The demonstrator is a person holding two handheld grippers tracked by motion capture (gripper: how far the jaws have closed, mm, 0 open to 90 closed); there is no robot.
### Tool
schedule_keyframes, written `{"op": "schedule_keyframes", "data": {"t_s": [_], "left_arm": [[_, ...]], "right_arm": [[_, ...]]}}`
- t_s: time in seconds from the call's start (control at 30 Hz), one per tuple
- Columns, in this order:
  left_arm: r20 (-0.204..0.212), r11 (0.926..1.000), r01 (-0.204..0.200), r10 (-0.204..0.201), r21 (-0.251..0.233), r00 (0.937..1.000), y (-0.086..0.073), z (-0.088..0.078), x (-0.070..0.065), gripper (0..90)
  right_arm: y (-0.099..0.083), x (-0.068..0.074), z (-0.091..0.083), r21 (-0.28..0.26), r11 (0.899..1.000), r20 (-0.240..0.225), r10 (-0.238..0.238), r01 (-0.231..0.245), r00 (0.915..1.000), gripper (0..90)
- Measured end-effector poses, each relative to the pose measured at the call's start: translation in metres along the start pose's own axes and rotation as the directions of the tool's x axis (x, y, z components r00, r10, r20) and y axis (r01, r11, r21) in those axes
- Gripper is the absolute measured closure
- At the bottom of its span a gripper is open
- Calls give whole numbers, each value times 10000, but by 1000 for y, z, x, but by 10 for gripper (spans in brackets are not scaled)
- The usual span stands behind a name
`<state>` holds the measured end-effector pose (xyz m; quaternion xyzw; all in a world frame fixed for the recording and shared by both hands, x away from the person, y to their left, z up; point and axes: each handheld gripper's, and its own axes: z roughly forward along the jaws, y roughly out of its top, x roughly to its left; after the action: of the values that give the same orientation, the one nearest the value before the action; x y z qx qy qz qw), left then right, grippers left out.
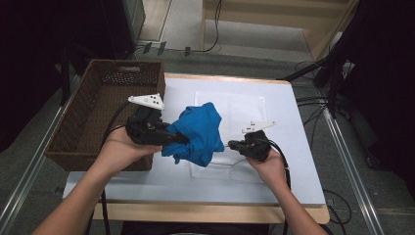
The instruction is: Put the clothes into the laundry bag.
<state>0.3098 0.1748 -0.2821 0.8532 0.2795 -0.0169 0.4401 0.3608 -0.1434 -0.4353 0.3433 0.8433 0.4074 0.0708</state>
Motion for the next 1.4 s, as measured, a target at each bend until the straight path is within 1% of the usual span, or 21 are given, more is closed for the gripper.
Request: {"op": "schedule_keyframes", "data": {"t_s": [0.1, 0.13, 0.2, 0.27, 0.33, 0.47, 0.5, 0.57, 0.6, 0.63, 0.77, 0.83, 0.87, 0.9, 0.93, 1.03, 1.2, 1.37, 1.4], "left_arm": [[157, 10000, -98, 98, 11, 9998, -3, 3, -6, 713], [194, 9999, -141, 140, 49, 9997, -4, 4, -9, 713], [262, 9997, -218, 216, 99, 9994, -5, 6, -12, 713], [385, 9999, -122, 122, -8, 9992, -7, 9, -15, 713], [543, 9998, -170, 165, 86, 9984, -10, 13, -19, 713], [650, 9995, -248, 233, 215, 9976, -14, 22, -23, 713], [757, 9998, -146, 134, 148, 9970, -16, 25, -23, 713], [851, 9998, -111, 98, 150, 9963, -19, 30, -24, 713], [857, 9996, -153, 133, 221, 9962, -20, 33, -25, 713], [902, 9995, -107, 79, 311, 9959, -22, 37, -26, 713], [1020, 9994, -26, -8, 333, 9948, -28, 46, -28, 713], [1025, 9990, -25, -20, 441, 9947, -31, 51, -28, 713], [1001, 9989, 42, -88, 457, 9949, -32, 54, -28, 713], [1021, 9986, 10, -64, 523, 9948, -34, 56, -27, 713], [998, 9982, 55, -115, 596, 9949, -35, 59, -27, 713], [961, 9969, 31, -106, 782, 9953, -39, 67, -27, 713], [911, 9959, 59, -142, 902, 9957, -46, 79, -26, 713], [738, 9940, 48, -129, 1089, 9972, -51, 89, -28, 713], [712, 9943, 50, -127, 1066, 9974, -53, 91, -28, 713]], "right_arm": [[2, 0, -2, 4, 10000, 71, 68, -68, 10000, 900], [3, 0, -2, -41, 10000, 67, -6, 7, 10000, 900], [4, 0, -3, -8, 9999, 73, 109, -109, 9999, 900], [5, -1, -3, 1, 10000, 28, 85, -85, 10000, 900], [7, -2, -4, -76, 9999, 34, 79, -78, 10000, 900], [10, -2, -8, -164, 9998, 70, 61, -60, 10000, 900], [11, -2, -9, -191, 9998, 25, 71, -70, 10000, 900], [12, -2, -11, -267, 9996, -82, 63, -66, 9999, 900], [13, -2, -12, -296, 9996, -67, 34, -36, 10000, 900], [14, -2, -13, -356, 9994, -99, -24, 20, 9999, 900], [16, -2, -15, -407, 9992, -145, 1, -6, 9999, 900], [17, -1, -17, -419, 9991, -149, 25, -31, 9999, 900], [17, -1, -17, -468, 9989, -164, 50, -57, 9999, 900], [17, -1, -17, -499, 9987, -195, 37, -46, 9998, 900], [17, -1, -17, -469, 9989, -191, 72, -80, 9998, 900], [18, 0, -16, -443, 9990, -203, 35, -44, 9998, 900], [18, 0, -18, -478, 9988, -210, 67, -77, 9998, 900], [19, 0, -20, -558, 9984, -154, 23, -32, 9999, 900], [19, 0, -20, -579, 9983, -182, -13, 3, 9998, 900]]}}
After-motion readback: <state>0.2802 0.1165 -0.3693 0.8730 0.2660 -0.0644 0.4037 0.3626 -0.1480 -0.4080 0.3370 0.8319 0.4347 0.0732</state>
